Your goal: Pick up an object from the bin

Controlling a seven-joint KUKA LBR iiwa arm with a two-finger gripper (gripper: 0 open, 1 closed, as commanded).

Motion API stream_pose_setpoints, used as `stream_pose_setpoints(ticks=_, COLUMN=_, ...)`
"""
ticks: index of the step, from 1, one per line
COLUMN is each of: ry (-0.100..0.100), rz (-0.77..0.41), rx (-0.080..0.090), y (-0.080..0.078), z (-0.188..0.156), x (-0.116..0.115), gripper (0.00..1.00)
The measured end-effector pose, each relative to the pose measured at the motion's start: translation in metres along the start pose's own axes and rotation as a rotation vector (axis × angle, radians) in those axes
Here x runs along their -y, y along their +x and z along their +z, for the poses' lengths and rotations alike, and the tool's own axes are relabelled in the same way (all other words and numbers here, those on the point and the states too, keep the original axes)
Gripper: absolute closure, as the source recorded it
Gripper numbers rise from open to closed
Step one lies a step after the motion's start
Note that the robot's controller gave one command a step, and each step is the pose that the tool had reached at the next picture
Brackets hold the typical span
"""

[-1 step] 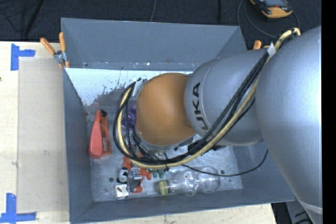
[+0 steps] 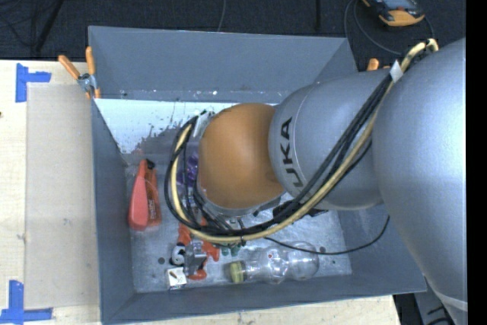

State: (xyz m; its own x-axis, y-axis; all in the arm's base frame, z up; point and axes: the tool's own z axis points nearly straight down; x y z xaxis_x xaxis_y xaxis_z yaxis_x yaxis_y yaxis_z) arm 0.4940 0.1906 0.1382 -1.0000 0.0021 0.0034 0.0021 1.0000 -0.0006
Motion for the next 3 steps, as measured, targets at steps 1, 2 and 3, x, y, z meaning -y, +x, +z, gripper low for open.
stream_pose_setpoints(ticks=1, ry=0.000, rz=-0.316, rx=0.005, y=-0.007, z=0.040, x=-0.023, gripper=0.00)
stream_pose_setpoints(ticks=2, ry=-0.010, rz=-0.426, rx=0.018, y=-0.004, z=0.057, x=-0.014, gripper=0.00)
stream_pose_setpoints(ticks=3, ry=0.000, rz=-0.671, rx=0.013, y=0.003, z=0.065, x=-0.004, gripper=0.00)
